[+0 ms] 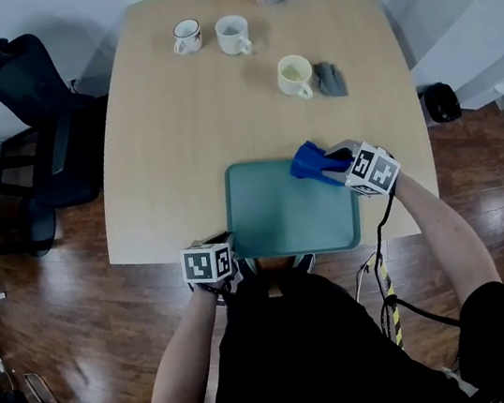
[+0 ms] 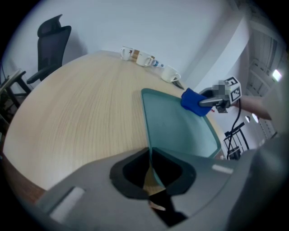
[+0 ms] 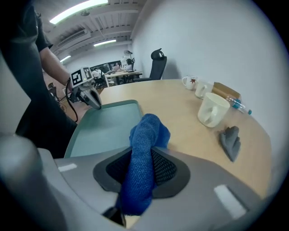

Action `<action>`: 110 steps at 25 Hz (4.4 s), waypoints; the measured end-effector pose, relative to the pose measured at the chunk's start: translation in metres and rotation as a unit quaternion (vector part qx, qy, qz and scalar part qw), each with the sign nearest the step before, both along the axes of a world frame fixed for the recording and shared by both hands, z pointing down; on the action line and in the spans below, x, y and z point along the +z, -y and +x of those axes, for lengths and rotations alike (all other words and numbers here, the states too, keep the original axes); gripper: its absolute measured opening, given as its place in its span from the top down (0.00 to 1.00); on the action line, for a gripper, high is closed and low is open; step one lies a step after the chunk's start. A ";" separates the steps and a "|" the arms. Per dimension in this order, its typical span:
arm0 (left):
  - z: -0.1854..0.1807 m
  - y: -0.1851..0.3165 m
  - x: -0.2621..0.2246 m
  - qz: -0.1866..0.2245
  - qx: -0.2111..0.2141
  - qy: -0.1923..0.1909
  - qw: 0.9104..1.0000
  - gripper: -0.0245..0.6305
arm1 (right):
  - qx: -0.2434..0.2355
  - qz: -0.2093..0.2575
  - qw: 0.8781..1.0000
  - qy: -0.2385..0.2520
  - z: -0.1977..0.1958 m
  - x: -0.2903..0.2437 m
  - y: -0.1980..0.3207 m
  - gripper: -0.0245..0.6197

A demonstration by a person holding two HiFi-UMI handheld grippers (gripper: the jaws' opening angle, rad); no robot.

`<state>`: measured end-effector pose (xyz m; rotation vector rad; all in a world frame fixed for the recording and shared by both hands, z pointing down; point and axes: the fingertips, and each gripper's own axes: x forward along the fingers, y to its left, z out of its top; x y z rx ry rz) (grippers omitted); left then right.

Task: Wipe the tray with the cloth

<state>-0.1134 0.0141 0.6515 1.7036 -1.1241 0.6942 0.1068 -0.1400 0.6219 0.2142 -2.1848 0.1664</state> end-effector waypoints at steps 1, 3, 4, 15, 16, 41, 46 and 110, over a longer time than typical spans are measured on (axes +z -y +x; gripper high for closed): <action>0.000 0.000 0.000 0.000 0.000 0.000 1.000 0.92 | -0.006 -0.007 1.000 0.007 0.000 0.002 -0.013 0.80; -0.001 0.000 0.000 0.001 0.000 0.000 1.000 0.92 | -0.019 -0.020 0.999 0.021 -0.003 0.002 -0.047 0.80; -0.001 0.000 0.000 0.001 0.000 0.000 1.000 0.92 | -0.029 -0.026 0.999 0.025 -0.006 0.001 -0.066 0.80; -0.002 0.000 0.001 -0.001 -0.003 0.008 1.000 0.92 | -0.099 -0.123 0.986 0.053 -0.017 -0.002 -0.202 0.80; -0.002 0.000 0.001 -0.002 -0.003 0.009 1.000 0.92 | -0.098 -0.139 0.984 0.057 -0.015 0.000 -0.203 0.80; 0.109 0.028 -0.002 -0.004 0.168 0.004 0.986 0.96 | -0.085 0.009 0.996 0.010 0.036 -0.005 -0.086 0.80; 0.103 0.031 -0.003 -0.008 0.145 0.009 0.989 0.96 | -0.104 -0.037 0.993 0.035 0.036 -0.007 -0.152 0.80; 0.124 -0.211 -0.243 0.345 0.015 -0.063 0.936 0.96 | 0.443 0.038 0.809 0.386 0.085 -0.220 -0.363 0.95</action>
